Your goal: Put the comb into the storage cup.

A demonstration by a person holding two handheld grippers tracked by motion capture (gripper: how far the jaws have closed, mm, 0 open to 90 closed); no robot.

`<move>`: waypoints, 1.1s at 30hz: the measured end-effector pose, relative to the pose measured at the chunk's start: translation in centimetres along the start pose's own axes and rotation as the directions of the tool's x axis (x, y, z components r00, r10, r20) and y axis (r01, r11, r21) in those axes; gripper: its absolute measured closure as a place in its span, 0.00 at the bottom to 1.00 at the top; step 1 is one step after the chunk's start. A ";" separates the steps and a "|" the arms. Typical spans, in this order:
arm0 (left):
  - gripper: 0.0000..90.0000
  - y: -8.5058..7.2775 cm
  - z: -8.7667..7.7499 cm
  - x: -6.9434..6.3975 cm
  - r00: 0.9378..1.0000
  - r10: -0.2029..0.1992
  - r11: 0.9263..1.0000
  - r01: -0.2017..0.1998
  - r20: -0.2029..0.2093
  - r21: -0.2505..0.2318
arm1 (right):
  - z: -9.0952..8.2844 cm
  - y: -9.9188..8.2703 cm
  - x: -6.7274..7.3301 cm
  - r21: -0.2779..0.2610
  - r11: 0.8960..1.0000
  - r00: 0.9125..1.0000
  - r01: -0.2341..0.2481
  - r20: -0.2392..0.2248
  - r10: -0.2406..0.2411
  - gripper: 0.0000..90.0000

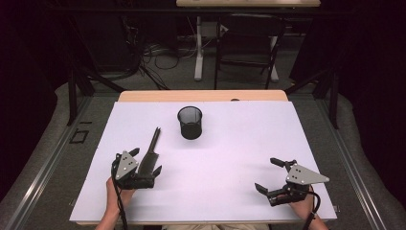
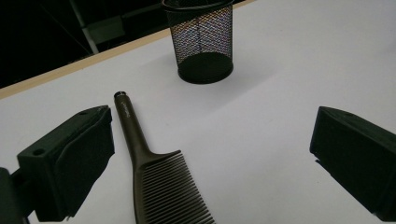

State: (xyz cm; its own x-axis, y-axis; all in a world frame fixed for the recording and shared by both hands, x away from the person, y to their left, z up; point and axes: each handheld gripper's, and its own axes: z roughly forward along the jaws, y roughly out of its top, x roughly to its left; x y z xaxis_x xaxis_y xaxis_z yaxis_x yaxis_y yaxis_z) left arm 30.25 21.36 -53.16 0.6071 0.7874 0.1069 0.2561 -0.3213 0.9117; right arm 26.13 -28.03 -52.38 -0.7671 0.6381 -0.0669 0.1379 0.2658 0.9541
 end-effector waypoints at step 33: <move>0.00 2.2 4.6 2.4 0.999 -0.024 0.997 0.021 0.031 0.079 | 0.0 0.0 -0.1 0.000 1.000 1.000 0.006 -0.004 -0.006 0.00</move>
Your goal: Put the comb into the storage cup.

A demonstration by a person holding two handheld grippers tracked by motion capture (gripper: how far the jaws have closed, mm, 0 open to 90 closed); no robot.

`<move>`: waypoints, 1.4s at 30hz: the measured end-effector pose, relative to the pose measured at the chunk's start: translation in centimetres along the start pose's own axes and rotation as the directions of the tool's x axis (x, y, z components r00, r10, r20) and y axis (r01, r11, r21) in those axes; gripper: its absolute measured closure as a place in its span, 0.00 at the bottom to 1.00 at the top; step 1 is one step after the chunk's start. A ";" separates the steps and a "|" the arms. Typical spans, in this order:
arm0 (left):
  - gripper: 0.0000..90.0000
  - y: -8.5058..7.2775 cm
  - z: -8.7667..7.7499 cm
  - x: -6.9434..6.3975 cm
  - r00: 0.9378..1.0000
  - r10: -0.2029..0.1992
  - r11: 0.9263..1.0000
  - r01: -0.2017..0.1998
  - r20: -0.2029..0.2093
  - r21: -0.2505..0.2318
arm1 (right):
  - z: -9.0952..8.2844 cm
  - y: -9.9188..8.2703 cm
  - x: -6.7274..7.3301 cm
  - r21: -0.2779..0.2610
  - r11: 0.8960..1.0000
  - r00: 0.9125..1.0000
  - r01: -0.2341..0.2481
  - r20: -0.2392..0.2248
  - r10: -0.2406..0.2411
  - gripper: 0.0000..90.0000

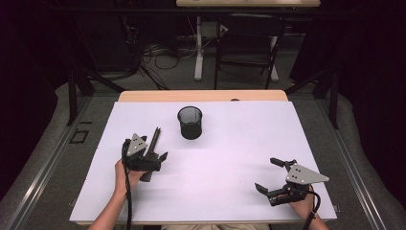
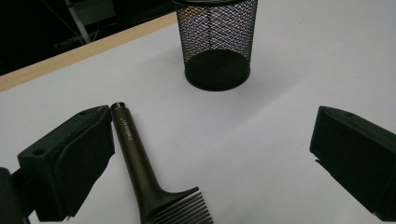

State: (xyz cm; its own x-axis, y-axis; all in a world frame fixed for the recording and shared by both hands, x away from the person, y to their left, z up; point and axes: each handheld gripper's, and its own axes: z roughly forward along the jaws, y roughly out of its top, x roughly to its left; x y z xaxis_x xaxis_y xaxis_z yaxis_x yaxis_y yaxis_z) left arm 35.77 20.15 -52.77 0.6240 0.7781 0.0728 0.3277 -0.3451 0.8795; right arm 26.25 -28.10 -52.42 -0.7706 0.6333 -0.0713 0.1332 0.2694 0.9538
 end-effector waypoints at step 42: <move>0.90 1.7 6.2 4.3 0.998 -0.018 0.990 0.026 -0.062 0.138 | 0.3 0.1 0.0 0.010 1.000 1.000 -0.004 -0.018 0.004 0.00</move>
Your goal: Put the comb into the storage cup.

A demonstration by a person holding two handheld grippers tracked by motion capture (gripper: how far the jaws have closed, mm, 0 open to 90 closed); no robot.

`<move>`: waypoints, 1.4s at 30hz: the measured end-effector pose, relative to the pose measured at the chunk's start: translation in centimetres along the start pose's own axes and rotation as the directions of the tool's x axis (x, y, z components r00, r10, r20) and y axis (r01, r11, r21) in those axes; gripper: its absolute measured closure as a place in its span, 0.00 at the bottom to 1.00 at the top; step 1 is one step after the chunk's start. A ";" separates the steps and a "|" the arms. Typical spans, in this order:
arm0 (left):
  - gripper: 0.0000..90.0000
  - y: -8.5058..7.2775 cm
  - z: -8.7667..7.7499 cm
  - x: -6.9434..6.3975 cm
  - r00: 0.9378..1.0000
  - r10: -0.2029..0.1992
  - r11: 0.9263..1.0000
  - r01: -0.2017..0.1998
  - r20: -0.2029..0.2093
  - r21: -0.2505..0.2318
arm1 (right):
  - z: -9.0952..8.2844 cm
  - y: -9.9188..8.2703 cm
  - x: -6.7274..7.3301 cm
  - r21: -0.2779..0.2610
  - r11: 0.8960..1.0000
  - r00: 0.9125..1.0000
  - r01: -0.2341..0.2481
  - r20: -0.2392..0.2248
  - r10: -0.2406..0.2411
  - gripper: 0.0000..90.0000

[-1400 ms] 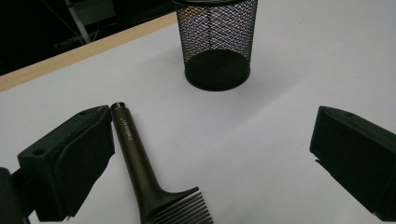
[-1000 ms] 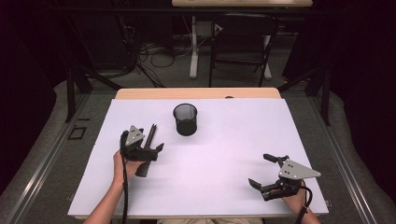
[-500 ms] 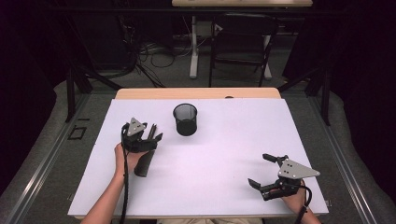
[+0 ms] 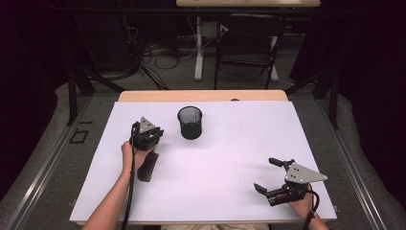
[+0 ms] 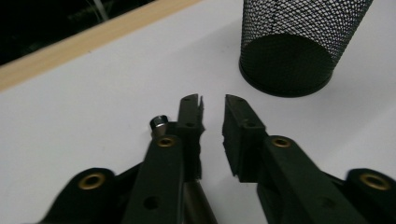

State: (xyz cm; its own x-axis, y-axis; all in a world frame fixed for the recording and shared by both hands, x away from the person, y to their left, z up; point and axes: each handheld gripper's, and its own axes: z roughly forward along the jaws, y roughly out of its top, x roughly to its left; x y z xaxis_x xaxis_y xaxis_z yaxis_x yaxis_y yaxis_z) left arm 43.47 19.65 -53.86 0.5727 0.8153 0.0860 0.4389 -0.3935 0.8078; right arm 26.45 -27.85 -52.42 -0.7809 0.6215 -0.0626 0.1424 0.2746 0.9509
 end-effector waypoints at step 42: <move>1.00 -0.5 2.4 0.8 0.997 0.003 0.992 0.006 -0.073 0.122 | 0.2 0.0 -0.2 0.008 1.000 1.000 0.003 -0.007 -0.003 0.00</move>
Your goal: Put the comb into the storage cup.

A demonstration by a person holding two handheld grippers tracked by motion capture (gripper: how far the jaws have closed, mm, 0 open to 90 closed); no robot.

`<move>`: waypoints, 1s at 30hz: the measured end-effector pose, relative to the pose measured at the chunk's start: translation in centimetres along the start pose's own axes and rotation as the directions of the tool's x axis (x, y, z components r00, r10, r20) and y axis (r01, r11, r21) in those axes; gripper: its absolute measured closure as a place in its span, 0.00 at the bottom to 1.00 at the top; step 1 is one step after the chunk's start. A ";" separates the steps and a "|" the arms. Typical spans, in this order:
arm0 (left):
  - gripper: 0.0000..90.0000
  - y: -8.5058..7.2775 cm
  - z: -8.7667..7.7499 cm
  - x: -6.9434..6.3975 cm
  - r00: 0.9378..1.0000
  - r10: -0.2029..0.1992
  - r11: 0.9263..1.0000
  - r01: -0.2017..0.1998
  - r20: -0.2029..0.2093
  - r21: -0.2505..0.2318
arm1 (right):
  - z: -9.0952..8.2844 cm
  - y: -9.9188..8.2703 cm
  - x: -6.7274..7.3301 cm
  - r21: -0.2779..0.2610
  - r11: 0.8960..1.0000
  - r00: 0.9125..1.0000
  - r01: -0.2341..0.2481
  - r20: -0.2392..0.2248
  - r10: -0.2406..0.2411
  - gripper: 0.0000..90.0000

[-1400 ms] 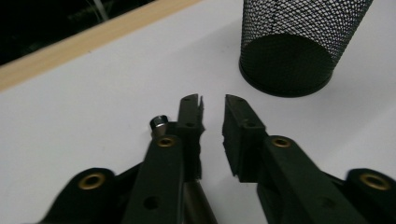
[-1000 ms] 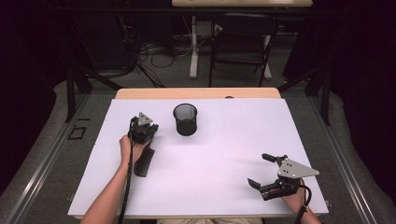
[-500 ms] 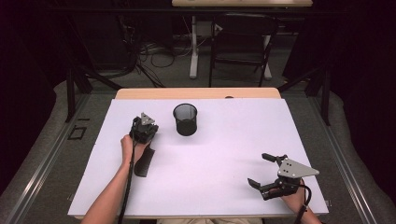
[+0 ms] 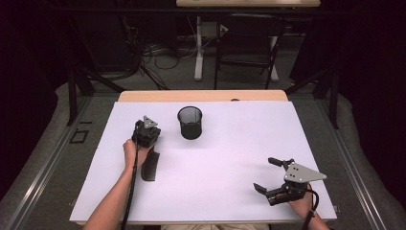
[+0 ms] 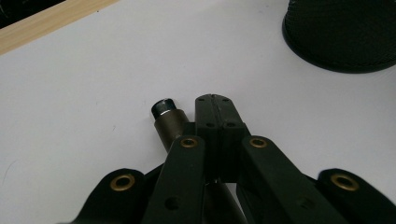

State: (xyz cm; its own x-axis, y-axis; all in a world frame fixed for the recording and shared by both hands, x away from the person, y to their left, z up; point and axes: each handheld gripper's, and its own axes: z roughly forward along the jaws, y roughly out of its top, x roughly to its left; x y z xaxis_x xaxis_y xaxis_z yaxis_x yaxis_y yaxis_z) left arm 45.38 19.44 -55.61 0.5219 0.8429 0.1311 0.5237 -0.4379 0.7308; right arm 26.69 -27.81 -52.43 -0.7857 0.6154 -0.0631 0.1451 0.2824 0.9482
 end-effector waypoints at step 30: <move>1.00 -0.2 0.0 0.2 0.998 0.000 0.998 0.004 -0.066 0.067 | 0.1 -0.1 0.0 0.017 1.000 1.000 0.000 0.000 0.000 0.00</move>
State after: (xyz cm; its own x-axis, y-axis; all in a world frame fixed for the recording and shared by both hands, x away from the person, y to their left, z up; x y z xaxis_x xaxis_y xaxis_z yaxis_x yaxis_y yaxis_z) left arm 45.36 19.68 -55.72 0.4765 0.8616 0.1749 0.5696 -0.4541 0.6851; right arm 26.80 -27.75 -52.52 -0.7857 0.6154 -0.0635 0.1549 0.2951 0.9428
